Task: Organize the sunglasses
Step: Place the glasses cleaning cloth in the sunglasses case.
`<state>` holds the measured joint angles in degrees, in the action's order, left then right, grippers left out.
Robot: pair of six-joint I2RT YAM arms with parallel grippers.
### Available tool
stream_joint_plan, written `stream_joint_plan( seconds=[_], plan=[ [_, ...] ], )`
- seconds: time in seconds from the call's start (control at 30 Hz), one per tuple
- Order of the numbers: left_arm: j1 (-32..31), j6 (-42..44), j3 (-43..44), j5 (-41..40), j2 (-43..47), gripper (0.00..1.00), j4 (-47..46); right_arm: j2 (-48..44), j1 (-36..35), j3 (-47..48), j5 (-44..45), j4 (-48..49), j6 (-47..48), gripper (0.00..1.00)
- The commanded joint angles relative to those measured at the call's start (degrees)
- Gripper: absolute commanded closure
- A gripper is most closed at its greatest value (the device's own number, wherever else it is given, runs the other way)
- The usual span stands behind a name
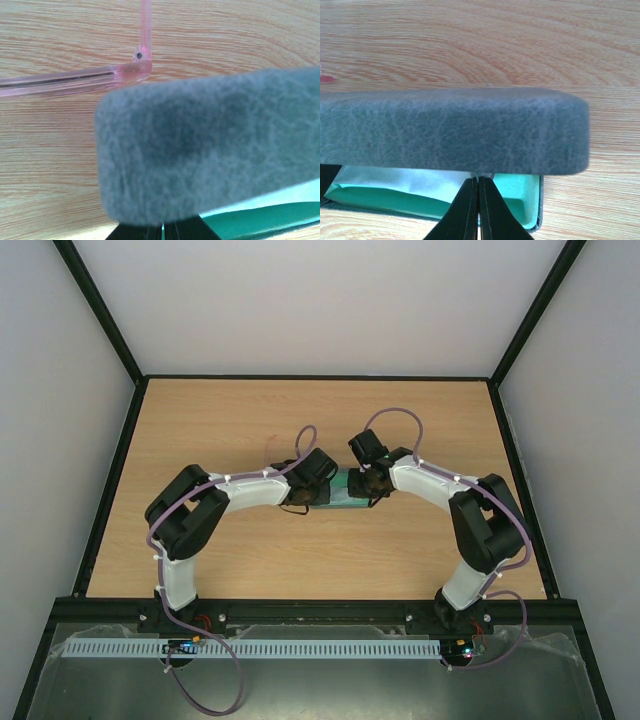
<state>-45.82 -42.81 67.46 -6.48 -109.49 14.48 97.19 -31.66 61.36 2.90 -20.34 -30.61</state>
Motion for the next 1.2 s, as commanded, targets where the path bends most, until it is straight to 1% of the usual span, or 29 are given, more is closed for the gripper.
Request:
stream_joint_plan(
  seconds=[0.0,0.97,1.07,1.17],
  plan=[
    [0.4,0.1,0.0,-0.7,-0.6,0.98,-0.6,1.1,0.6,-1.1,1.5,-0.9,0.8,0.99],
    [0.7,-0.4,-2.0,-2.9,0.5,0.98,0.5,3.0,0.9,-1.8,2.4,-0.1,0.9,0.99],
    [0.8,-0.4,-1.9,-2.9,0.8,0.97,0.6,3.2,0.9,-1.8,2.4,-0.1,0.9,0.99],
    [0.7,-0.3,-2.0,-2.8,1.1,0.93,0.6,3.1,0.9,-1.9,2.5,-0.3,0.8,0.99]
  ],
)
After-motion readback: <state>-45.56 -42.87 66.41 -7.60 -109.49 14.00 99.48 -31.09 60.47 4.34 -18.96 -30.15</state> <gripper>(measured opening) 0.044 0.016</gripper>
